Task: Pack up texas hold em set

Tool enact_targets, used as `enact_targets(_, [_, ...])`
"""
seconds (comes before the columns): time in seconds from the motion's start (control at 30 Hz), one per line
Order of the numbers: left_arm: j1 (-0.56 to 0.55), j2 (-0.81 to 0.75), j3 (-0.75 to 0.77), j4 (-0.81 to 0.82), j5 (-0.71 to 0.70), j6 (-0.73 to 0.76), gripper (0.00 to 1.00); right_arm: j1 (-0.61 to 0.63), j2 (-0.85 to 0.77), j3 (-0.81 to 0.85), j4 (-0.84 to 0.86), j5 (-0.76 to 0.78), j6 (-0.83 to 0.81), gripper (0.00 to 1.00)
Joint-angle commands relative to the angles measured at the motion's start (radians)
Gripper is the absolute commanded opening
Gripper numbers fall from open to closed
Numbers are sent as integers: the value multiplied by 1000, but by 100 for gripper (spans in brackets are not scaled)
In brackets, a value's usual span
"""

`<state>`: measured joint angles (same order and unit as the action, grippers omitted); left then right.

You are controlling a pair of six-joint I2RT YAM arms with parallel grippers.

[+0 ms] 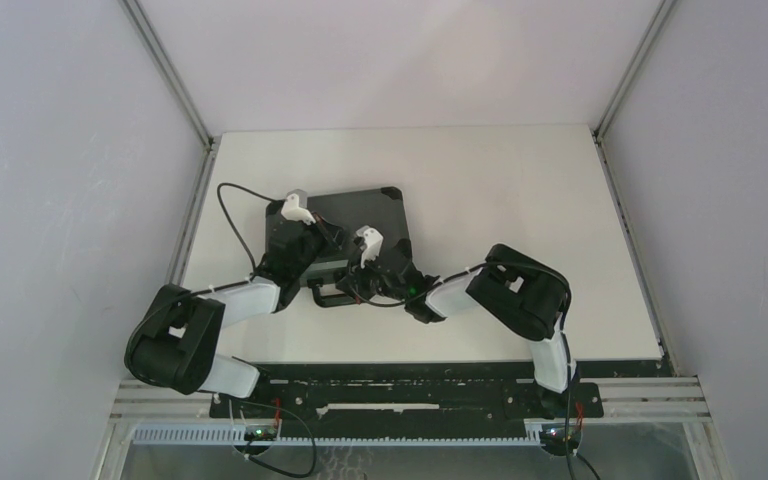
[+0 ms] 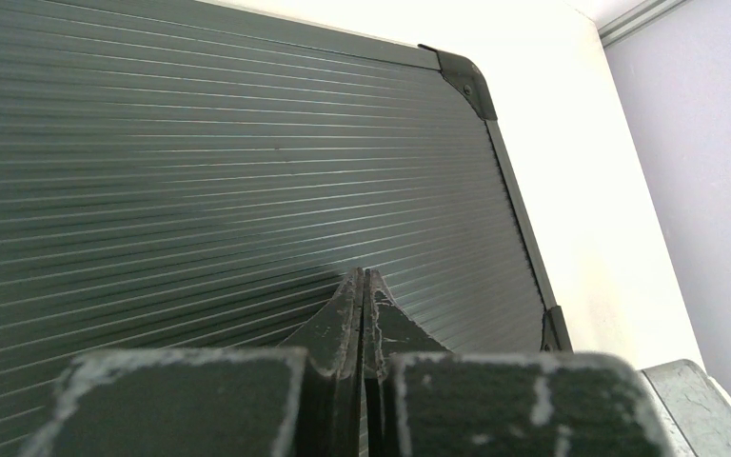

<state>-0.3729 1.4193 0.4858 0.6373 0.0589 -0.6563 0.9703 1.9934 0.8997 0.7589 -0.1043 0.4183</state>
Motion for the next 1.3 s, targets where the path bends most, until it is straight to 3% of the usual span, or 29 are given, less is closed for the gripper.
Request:
enact_targets(0.0, [-3, 40, -61, -209, -2, 26, 0, -70, -29, 44, 63, 7, -7, 0])
enact_targets(0.2, [-3, 62, -55, -207, -2, 25, 0, -94, -57, 49, 63, -12, -11, 0])
enact_targets(0.53, [-2, 55, -58, -196, 7, 22, 0, 18, 0, -19, 87, 32, 6, 0])
enact_targets(0.83, [-3, 66, -55, -189, 11, 21, 0, 38, 24, -42, 105, 25, 37, 0])
enact_targets(1.27, [-3, 99, -36, -188, 21, 22, 0, -104, -3, 97, 35, -39, -18, 0])
